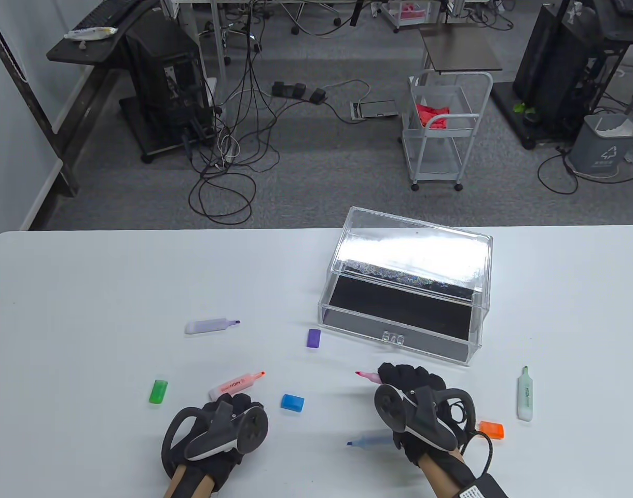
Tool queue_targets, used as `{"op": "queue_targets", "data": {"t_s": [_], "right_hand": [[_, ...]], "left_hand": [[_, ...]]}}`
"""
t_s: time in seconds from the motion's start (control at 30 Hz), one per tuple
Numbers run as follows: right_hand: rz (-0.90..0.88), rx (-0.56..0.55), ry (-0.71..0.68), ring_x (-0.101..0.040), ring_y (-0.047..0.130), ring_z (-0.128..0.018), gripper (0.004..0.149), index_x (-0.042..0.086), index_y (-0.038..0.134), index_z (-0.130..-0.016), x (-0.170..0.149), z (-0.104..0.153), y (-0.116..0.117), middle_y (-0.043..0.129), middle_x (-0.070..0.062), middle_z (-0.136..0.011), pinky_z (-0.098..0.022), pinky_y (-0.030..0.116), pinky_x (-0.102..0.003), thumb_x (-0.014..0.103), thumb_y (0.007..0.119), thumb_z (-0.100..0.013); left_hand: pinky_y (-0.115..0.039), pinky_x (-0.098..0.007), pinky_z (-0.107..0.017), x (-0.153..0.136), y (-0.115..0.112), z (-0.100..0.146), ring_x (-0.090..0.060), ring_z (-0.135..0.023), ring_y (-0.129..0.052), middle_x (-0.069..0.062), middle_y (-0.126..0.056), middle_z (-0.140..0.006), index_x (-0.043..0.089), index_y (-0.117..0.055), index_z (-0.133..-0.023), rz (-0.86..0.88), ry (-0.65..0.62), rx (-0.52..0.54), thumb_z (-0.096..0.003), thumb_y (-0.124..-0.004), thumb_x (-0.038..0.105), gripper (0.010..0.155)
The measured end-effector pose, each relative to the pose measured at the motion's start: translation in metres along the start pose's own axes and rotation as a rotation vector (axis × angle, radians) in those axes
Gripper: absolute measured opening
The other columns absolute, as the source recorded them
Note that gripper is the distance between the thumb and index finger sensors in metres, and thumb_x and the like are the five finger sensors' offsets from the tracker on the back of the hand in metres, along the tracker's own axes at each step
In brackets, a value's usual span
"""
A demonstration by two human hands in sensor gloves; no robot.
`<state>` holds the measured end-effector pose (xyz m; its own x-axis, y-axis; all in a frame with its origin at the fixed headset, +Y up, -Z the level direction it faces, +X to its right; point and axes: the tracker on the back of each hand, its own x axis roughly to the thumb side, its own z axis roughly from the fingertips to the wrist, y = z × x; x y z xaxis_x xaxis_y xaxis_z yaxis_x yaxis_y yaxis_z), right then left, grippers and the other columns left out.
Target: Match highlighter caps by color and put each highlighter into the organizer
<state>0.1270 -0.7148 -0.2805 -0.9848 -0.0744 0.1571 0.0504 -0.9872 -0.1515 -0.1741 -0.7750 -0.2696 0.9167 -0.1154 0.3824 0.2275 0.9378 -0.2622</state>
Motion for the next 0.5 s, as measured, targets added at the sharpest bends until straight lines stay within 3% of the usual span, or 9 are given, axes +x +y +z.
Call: {"op": "queue_targets", "data": {"t_s": [0.17, 0.27, 0.5], "right_hand": [[-0.032, -0.009, -0.005, -0.031, 0.092, -0.074, 0.048, 0.037, 0.064, -0.091, 0.003, 0.001, 0.000, 0.079, -0.004, -0.089, -0.057, 0.074, -0.061, 0.031, 0.076, -0.044], [-0.134, 0.007, -0.024, -0.028, 0.094, -0.065, 0.048, 0.040, 0.064, -0.090, 0.006, 0.000, 0.002, 0.076, -0.005, -0.088, -0.051, 0.079, -0.058, 0.030, 0.075, -0.045], [-0.049, -0.041, -0.181, -0.021, 0.090, -0.053, 0.049, 0.039, 0.060, -0.091, 0.032, 0.004, 0.000, 0.075, -0.002, -0.084, -0.044, 0.078, -0.050, 0.031, 0.073, -0.044]], "left_hand": [[-0.082, -0.045, -0.073, 0.001, 0.009, 0.005, -0.026, -0.095, -0.092, -0.008, -0.067, -0.112, 0.016, -0.052, -0.114, 0.109, -0.056, 0.090, -0.0614, -0.065, 0.046, 0.061], [-0.083, -0.045, -0.072, 0.002, 0.015, 0.008, -0.024, -0.093, -0.093, -0.010, -0.067, -0.111, 0.014, -0.052, -0.114, 0.175, -0.092, 0.130, -0.0612, -0.065, 0.044, 0.062], [-0.080, -0.045, -0.072, 0.004, 0.020, 0.011, -0.025, -0.090, -0.089, -0.012, -0.065, -0.109, 0.013, -0.049, -0.116, 0.315, -0.141, 0.174, -0.0617, -0.061, 0.043, 0.063]]}}
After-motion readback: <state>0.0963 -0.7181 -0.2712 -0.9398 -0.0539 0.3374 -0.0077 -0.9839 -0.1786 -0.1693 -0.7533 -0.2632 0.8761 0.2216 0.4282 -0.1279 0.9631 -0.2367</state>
